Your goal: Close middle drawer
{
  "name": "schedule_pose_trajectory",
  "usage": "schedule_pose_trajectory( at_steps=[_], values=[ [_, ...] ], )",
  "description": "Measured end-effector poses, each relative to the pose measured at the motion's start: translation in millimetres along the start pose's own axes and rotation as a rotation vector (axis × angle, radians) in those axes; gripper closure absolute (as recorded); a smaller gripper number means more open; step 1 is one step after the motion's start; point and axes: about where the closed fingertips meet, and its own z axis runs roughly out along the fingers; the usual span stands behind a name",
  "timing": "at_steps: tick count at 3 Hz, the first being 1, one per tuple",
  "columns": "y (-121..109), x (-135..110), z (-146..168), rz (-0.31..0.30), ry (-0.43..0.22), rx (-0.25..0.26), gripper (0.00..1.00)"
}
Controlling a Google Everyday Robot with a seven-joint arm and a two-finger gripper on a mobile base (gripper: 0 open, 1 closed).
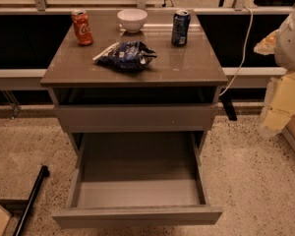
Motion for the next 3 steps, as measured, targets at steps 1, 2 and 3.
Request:
schedule_pose_trajectory(
  at_steps=[1,2,3],
  values=[
    [0,0,0,0.0,0.0,0.0,0.0],
    [-1,-1,-2,-0.001,-0.004,0.01,0.19],
    [17,-6,33,-0.002,-0.057,-0.051,0.43]
  ],
)
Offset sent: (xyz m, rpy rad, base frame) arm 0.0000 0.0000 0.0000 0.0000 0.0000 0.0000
